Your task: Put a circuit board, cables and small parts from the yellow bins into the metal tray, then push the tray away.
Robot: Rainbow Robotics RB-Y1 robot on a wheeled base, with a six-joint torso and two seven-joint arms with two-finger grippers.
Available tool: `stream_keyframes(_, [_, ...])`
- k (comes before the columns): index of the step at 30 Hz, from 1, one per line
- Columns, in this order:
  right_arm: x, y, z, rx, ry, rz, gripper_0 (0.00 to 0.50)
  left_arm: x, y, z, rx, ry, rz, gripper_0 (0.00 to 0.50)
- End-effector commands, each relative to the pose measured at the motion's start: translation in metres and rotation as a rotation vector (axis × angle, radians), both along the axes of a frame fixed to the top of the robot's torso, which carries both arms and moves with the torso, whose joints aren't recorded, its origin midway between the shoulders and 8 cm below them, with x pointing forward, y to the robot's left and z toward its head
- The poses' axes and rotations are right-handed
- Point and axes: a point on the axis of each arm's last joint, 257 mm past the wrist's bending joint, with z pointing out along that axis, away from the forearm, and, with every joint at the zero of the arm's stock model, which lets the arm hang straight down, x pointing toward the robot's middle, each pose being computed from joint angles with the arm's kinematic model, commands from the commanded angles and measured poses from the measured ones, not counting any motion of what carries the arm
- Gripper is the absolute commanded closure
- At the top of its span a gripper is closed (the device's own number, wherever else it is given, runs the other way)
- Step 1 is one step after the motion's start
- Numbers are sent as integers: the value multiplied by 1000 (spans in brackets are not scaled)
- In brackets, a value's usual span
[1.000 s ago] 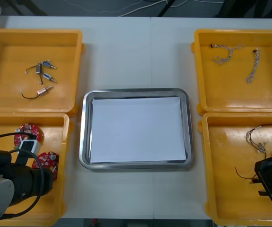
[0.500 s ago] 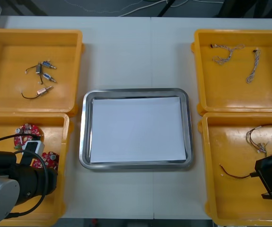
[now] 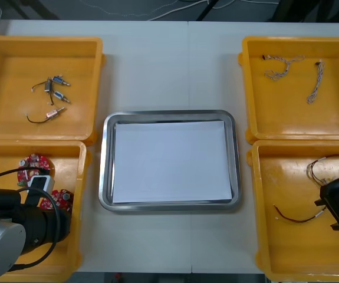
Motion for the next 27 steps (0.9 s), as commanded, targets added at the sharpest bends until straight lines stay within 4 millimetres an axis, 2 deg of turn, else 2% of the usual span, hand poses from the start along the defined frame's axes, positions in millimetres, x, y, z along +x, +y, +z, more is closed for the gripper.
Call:
stream_keyframes(1, [20, -21, 13, -73, -27, 44, 0, 8, -13, 4, -40, -27, 36, 120])
stream_keyframes(3, [22, -25, 11, -76, -23, 46, 0, 8, -12, 4, -37, -26, 37, 134])
stream_keyframes(5, [29, -28, 10, -71, -31, 42, 0, 7, -11, 3, -33, -26, 39, 169])
stream_keyframes(11, [36, -32, 1, -59, -39, 41, 0, 6, -7, 2, -19, -26, 43, 196])
stream_keyframes(13, [36, -32, -2, -63, -40, 45, 0, 4, -5, 1, -14, -24, 44, 223])
stream_keyframes(16, [35, -33, -8, -71, -40, 52, 0, 5, -5, 1, -12, -28, 45, 272])
stream_keyframes(18, [33, -32, -15, -83, -35, 61, 0, 4, -2, 1, -6, -26, 49, 338])
stream_keyframes(21, [32, -33, -23, -107, -42, 65, 0, 5, 3, 2, 5, -31, 53, 398])
stream_keyframes(27, [29, -33, -34, -122, -52, 65, 0, 6, 14, 5, 29, -38, 64, 414])
